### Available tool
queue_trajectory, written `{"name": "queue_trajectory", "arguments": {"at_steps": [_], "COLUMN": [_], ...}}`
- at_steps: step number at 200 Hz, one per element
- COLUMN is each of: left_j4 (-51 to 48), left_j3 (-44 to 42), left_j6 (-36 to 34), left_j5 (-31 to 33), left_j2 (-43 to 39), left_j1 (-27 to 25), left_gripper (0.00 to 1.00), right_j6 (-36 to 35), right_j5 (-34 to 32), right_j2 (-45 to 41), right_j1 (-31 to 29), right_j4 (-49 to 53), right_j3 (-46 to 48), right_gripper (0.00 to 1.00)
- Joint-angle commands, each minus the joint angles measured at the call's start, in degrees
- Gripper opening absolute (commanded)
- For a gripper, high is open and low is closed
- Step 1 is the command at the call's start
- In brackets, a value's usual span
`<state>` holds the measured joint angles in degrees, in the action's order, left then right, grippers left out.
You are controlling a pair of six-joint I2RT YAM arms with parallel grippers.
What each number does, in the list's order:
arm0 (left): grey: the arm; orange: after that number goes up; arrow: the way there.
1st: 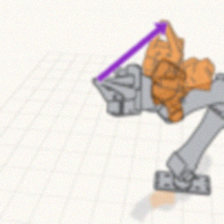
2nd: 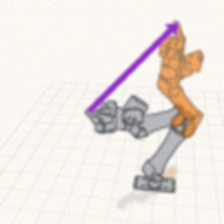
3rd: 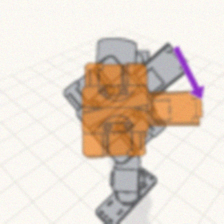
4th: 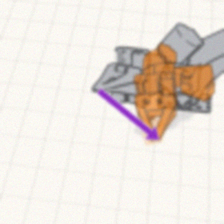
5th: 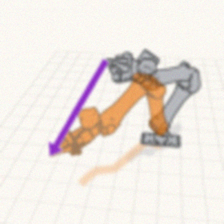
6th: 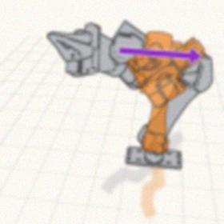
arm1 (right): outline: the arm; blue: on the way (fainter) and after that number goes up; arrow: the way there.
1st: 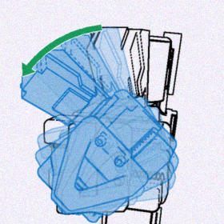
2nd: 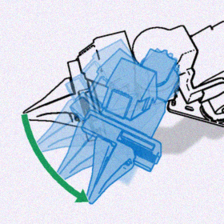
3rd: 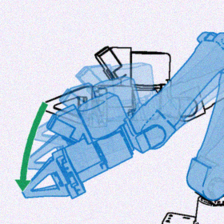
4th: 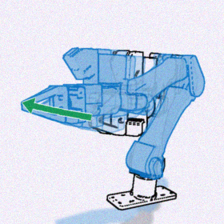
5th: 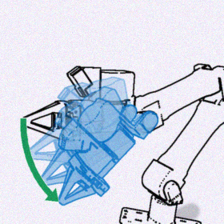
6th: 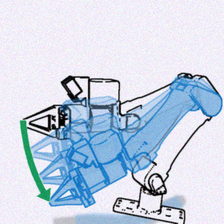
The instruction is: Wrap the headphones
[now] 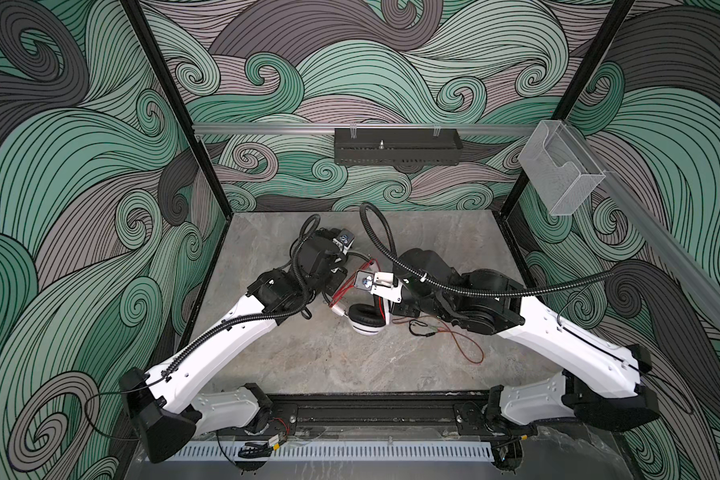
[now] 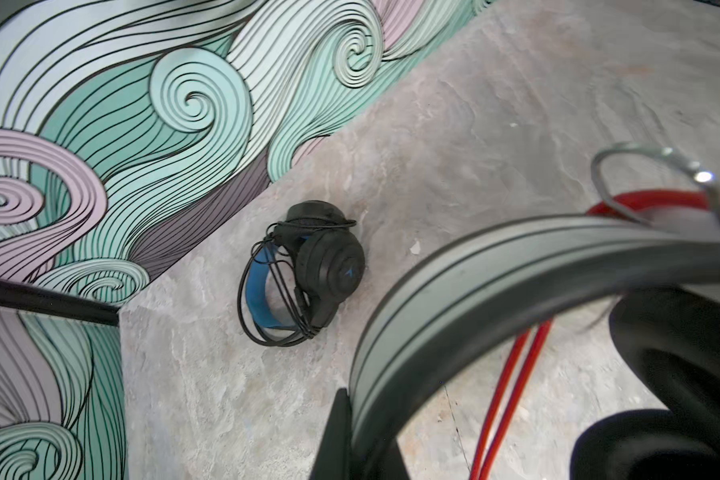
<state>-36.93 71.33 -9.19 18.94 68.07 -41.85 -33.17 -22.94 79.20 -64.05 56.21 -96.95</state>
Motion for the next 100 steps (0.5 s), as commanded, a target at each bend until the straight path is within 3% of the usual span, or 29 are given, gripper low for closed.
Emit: {"name": "queue_trajectory", "arguments": {"at_steps": [1, 100], "left_j4": [-2.52, -9.06], "left_j3": [0.61, 4.93], "left_j6": [-2.08, 0.31], "left_j5": [-8.77, -20.67], "left_j2": [-3.55, -5.98], "left_j1": [-0.54, -1.57], "left_gripper": [0.0, 0.0], "right_j6": [-4.0, -0.92], "right_j5": [-3.31, 3.68], "right_j2": [-0.84, -3.75], "right_j1": [1.61, 11.64], "right_j4": [-0.83, -6.91], "right_j3": [-1.19, 5.01], "right_gripper": [0.0, 0.0]}}
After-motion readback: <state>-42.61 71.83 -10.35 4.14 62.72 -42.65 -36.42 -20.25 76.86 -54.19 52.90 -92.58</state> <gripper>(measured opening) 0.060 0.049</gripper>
